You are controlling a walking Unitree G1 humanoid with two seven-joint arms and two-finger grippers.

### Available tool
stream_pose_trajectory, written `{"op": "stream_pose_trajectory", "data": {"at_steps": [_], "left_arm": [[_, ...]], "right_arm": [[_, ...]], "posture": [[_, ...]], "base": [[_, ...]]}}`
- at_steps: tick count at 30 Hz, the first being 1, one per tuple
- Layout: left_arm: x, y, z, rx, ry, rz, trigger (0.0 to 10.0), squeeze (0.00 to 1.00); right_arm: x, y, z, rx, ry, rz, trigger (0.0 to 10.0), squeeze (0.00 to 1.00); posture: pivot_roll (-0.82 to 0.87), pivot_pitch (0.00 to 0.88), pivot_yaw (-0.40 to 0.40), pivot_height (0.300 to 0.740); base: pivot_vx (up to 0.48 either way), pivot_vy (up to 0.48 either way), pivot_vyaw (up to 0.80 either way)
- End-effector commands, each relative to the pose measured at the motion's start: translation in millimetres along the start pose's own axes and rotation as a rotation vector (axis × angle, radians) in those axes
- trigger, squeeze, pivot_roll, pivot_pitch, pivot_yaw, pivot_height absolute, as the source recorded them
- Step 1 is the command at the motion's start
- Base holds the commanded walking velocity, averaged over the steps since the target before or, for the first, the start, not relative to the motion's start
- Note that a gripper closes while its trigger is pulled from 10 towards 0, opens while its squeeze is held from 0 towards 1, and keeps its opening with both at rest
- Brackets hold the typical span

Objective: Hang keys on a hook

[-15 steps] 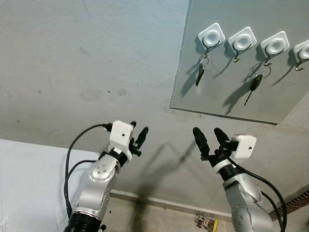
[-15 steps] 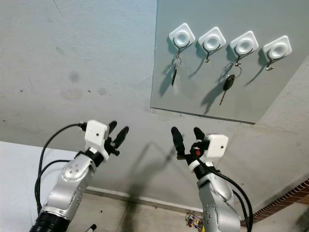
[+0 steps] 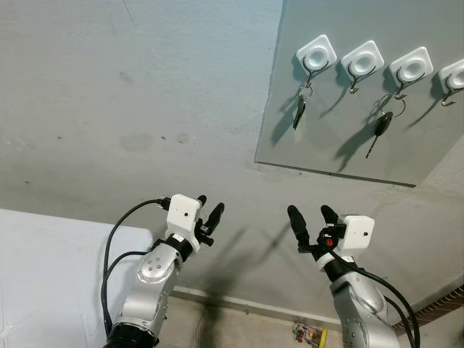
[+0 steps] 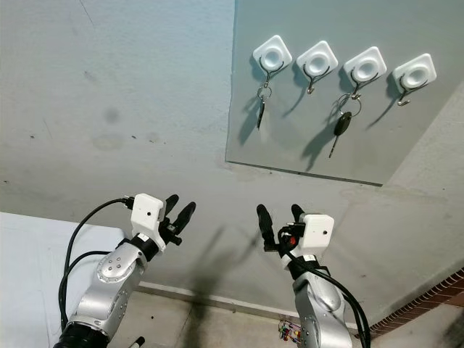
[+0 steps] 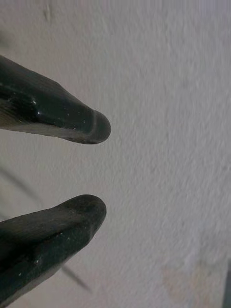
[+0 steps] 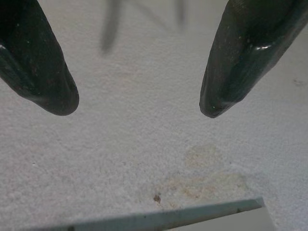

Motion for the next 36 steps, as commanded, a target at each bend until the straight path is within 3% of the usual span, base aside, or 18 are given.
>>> {"op": "stream_pose_trajectory", "data": {"at_steps": [1, 13, 29, 36], "left_arm": [[2.6, 4, -4.0, -0.013, 0.013, 0.018, 10.0, 0.00], [3.3, 2, -15.6, -0.036, 0.078, 0.004, 10.0, 0.00], [2.8, 6, -9.8, -0.021, 0.032, 0.020, 10.0, 0.00], [2.6, 7, -8.9, -0.022, 0.027, 0.022, 10.0, 0.00]], "right_arm": [[1.8, 1, 1.8, -0.019, -0.007, 0.004, 10.0, 0.00], [7.4, 2, 4.1, -0.036, -0.024, 0.015, 10.0, 0.00], [7.8, -1, 4.6, -0.052, -0.024, 0.002, 10.0, 0.00], [7.1, -2, 4.5, -0.051, -0.025, -0.001, 10.0, 0.00]], "posture": [[-0.08, 0.000, -0.018, 0.740], [-0.07, 0.000, -0.025, 0.740], [-0.06, 0.000, -0.036, 0.740], [-0.06, 0.000, -0.037, 0.740]], "base": [[0.000, 0.000, 0.00], [0.000, 0.000, 0.00], [0.000, 0.000, 0.00], [0.000, -0.397, 0.00]]}}
Point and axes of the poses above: a point about 5 cm out from each wrist's last joint towards the gripper, its own x axis pointing out of the wrist towards the gripper, its own y axis along the axis of the wrist's last joint, z = x × y, the point moved 5 cm from there along x, pointing out of the wrist towards the gripper, and after that the axes turned 4 degrees about x, right-handed, at the moved point
